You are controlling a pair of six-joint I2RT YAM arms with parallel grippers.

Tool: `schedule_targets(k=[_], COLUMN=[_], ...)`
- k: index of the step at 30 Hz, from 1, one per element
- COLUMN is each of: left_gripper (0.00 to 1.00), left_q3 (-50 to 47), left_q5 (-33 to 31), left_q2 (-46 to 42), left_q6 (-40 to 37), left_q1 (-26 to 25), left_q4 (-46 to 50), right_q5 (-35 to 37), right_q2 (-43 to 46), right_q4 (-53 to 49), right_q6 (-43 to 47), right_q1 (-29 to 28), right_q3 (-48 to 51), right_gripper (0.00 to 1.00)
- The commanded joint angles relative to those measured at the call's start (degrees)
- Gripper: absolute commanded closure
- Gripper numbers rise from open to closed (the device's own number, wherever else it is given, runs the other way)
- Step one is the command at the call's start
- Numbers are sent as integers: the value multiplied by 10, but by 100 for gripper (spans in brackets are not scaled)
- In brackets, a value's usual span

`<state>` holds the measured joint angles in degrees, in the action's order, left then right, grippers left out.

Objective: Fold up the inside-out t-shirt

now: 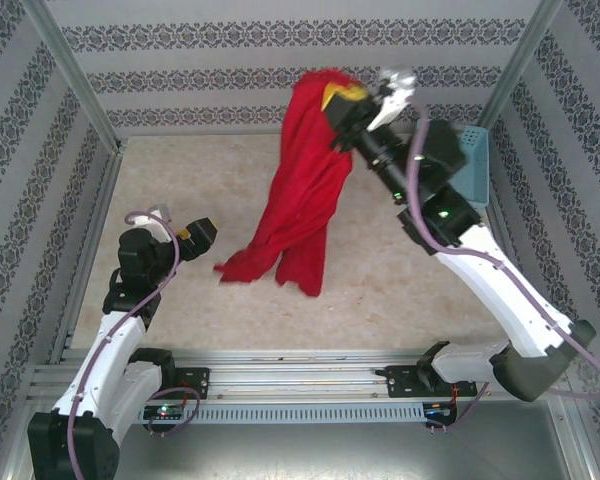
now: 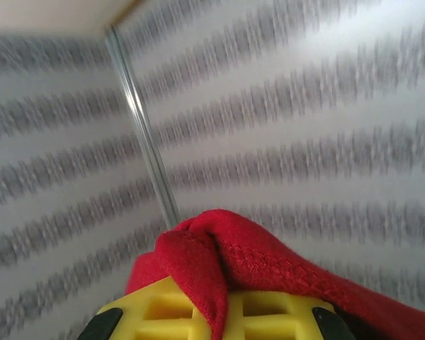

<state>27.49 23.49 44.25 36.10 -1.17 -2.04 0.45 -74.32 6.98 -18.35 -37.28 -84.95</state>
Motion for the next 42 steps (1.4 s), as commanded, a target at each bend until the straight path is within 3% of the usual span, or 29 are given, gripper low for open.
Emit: schedule_targets(k=[1,6,10,12,14,17,20,23,27,30,32,35,37,39,42], left_gripper=[0,0,0,1,2,4,7,12,27,45,61,84,97,100,100], left_q3=[15,37,48,49,56,56,50,36,37,56,76,112,137,170,237], left_q5=[-21,-70,-159,-180,-216,-243,-256,-236,-229,-244,-255,-273,-288,-304,-327], left_q2=[-9,24,56,79,108,139,151,156,174,194,211,233,244,256,265], left_q6=[2,-21,-25,-18,-7,3,15,27,28,18,10,-8,-21,-35,-62], left_q1=[-9,-60,-182,-230,-273,-313,-336,-343,-344,-344,-344,-343,-342,-336,-321], left_q4=[85,192,227,234,259,289,309,290,271,273,279,291,298,310,334], right_q5=[33,-18,-65,-71,-49,-17,1,10,6,-1,12,26,42,61,72], right_q2=[-21,-69,-104,-101,-85,-59,-39,-43,-68,-83,-83,-65,-50,-31,-4], right_q4=[-22,-40,-60,-73,-113,-162,-191,-222,-221,-216,-228,-240,-257,-280,-299], right_q6=[-75,-213,-260,-249,-225,-196,-184,-195,-214,-213,-202,-181,-168,-151,-128], right_q1=[9,73,136,148,150,150,152,151,151,150,149,149,149,149,154], right_q3=[100,249,326,341,341,345,363,376,401,406,395,378,363,342,312], right_gripper=[100,100,99,89,64,39,29,27,28,37,49,77,91,100,100])
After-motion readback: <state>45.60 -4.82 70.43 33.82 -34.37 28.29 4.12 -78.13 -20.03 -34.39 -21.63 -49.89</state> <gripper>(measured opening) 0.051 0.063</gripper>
